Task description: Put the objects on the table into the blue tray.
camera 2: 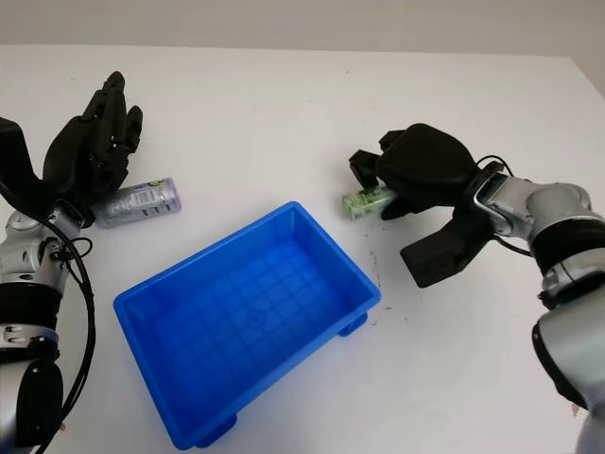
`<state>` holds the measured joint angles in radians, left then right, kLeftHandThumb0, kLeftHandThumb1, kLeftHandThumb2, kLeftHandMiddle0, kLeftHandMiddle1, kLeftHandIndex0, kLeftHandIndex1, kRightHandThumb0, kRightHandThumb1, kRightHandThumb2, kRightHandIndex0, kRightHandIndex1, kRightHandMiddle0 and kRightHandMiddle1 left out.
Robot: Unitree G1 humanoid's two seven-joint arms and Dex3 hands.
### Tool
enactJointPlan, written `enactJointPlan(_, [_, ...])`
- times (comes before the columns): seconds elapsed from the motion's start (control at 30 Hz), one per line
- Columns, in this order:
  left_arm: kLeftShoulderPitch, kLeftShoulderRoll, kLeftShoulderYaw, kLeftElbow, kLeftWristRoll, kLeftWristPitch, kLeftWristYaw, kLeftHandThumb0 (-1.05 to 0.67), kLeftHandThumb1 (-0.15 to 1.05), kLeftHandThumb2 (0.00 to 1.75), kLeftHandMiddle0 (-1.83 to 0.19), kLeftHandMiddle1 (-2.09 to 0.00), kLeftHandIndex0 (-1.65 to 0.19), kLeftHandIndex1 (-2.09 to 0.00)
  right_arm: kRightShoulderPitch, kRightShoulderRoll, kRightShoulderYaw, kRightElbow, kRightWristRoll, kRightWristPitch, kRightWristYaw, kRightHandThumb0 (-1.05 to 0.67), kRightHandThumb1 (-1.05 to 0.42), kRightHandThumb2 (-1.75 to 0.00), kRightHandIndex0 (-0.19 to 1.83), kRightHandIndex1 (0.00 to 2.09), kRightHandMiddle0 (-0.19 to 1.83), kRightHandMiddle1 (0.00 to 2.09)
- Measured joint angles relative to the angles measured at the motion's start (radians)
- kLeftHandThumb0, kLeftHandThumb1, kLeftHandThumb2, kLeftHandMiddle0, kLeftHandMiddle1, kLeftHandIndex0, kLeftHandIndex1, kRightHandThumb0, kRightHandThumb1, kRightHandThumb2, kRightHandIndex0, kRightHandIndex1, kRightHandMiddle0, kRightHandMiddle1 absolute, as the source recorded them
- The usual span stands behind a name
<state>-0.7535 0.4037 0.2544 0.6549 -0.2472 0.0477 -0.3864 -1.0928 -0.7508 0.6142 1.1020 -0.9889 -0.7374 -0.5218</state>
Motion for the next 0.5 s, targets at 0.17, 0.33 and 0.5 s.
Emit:
enactJointPlan(0.17, [0.0,0.001,0.001,0.001,0.0,0.0,0.0,-0.72,1.05,0.61,0.19,0.0,0.19,0.0,-0.048,0.017,-0.112,-0.031,0.154,-0.021,0.06,-0.44,-1.05,-0.23,1.06,2.09,0.77,2.09])
enactJointPlan(0.33, [0.0,0.001,0.001,0.001,0.0,0.0,0.0,-0.72,1.05,0.61,0.19,0.0,0.19,0.0,-0.056,0.056,-0.232,-0.114,0.372,-0.048,0.247,-0.42,-1.05,-0.31,1.15,2.09,0.85,2.09])
enactJointPlan(0.5, [0.0,0.0,-0.001,0.0,0.0,0.0,0.003,-0.73,1.05,0.61,0.19,0.0,0.19,0.0,-0.032,0.105,-0.359,-0.357,0.628,0.054,0.52,-0.44,-1.05,-0.33,1.21,2.09,0.62,2.09])
